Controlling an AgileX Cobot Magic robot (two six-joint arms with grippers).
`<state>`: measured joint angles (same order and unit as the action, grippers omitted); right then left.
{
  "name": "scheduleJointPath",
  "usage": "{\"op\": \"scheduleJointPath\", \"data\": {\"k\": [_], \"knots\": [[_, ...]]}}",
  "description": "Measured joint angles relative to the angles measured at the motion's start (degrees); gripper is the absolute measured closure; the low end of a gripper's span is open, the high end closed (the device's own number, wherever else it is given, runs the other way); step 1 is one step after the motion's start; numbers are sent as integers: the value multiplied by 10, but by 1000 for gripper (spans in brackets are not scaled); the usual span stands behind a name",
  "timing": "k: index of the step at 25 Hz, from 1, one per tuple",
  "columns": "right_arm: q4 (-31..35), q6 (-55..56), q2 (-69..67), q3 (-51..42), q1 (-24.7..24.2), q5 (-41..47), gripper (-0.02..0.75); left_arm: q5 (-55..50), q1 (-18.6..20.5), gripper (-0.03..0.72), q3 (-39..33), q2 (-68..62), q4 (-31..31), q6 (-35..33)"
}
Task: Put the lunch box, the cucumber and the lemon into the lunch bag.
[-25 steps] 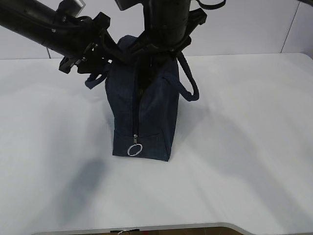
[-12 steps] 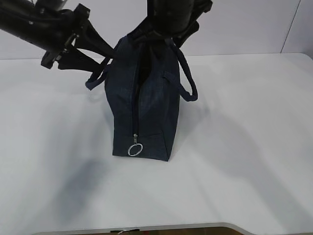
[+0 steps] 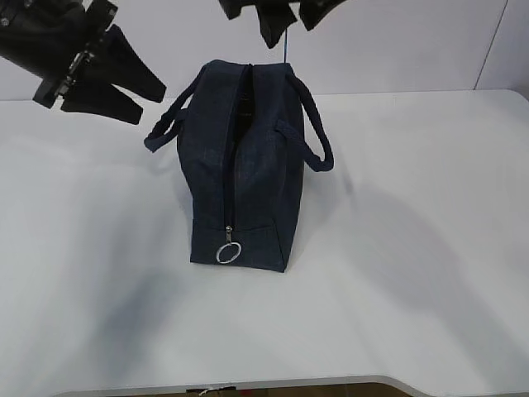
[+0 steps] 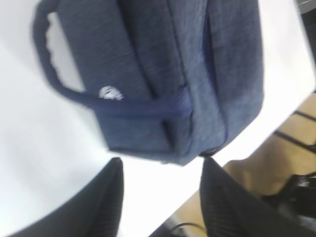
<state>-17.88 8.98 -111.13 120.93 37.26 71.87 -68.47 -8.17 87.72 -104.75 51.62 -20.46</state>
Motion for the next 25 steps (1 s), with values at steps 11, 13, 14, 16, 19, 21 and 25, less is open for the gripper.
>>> {"op": "scheduleJointPath", "data": {"k": [11,13,14,16,19,21,25], "knots": [[24,-28,72,0,3,3,385,-13,-10,370,0,84,-183,38],[25,-32,79,0,6,3,385,-15,-20,384,0,99,-230,57],[25,-37,81,0,7,3,385,-17,-26,392,0,108,-244,65],[25,-42,88,0,14,4,385,-20,-32,407,0,122,-262,72],[25,-52,96,0,24,3,385,-23,-34,423,0,142,-267,74],[28,-62,100,-3,25,-6,385,-24,-34,427,0,151,-268,75],[28,-69,124,-60,25,-58,386,-24,-34,428,0,161,-268,76]]}}
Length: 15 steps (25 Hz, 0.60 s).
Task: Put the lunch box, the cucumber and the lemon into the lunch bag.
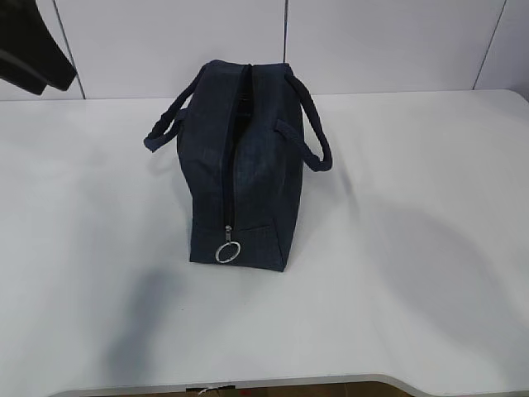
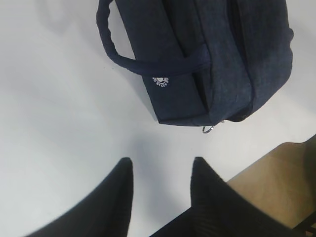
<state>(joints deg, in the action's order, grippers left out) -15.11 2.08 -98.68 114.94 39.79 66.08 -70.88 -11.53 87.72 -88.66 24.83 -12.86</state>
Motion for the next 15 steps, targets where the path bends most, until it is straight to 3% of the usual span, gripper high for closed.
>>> {"op": "scheduleJointPath", "data": {"k": [15], "knots": [[-3,7,268,-501,0,-442,388,0,0,437,0,2,0,0]]}}
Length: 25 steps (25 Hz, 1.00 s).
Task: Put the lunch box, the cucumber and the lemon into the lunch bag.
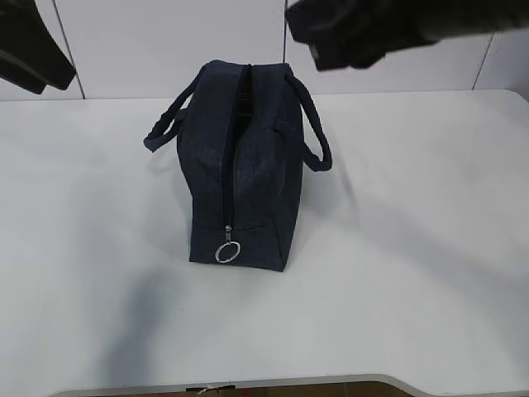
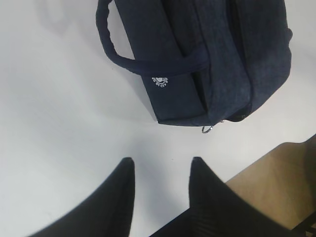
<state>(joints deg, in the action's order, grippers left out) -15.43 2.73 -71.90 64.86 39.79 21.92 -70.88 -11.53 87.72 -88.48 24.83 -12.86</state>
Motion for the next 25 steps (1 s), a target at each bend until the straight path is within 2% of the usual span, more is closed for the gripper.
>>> {"op": "scheduleJointPath", "data": {"k": [5,14,19,25], "knots": [[-1,30,30,-87,0,-72,388,0,0,447,0,13,0,0],[-7,44,-21,-111,0,-122,388,-2,0,448,0,66,0,0],[-9,44,-22,-184,0,-279,388,-3,0,450,-7,101,-6,-4],[-11,44,-22,-272,0,-419,388,-5,0,452,-96,172,-8,-31]]}}
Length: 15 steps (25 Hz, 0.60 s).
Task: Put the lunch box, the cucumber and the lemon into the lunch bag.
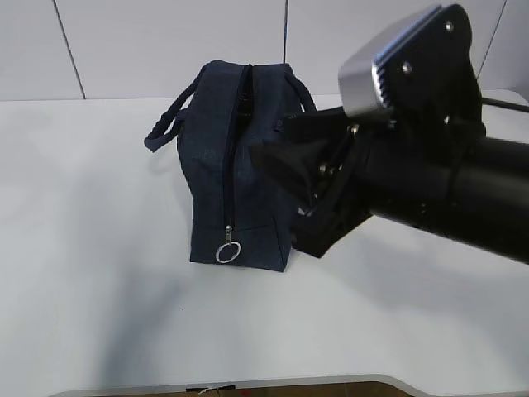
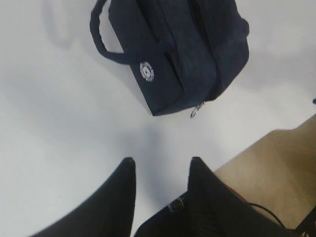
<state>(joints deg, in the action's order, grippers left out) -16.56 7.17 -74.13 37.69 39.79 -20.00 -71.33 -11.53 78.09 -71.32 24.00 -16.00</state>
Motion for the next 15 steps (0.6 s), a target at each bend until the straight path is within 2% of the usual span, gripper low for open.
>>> {"op": "scheduleJointPath", "data": {"k": [6,15], "knots": [[11,0,-22,-56,0,-79,388,21,0,453,-94,73,0,-23],[23,1,-133,-101,0,-181,388,53,0,453,-165,124,15,-46]]}}
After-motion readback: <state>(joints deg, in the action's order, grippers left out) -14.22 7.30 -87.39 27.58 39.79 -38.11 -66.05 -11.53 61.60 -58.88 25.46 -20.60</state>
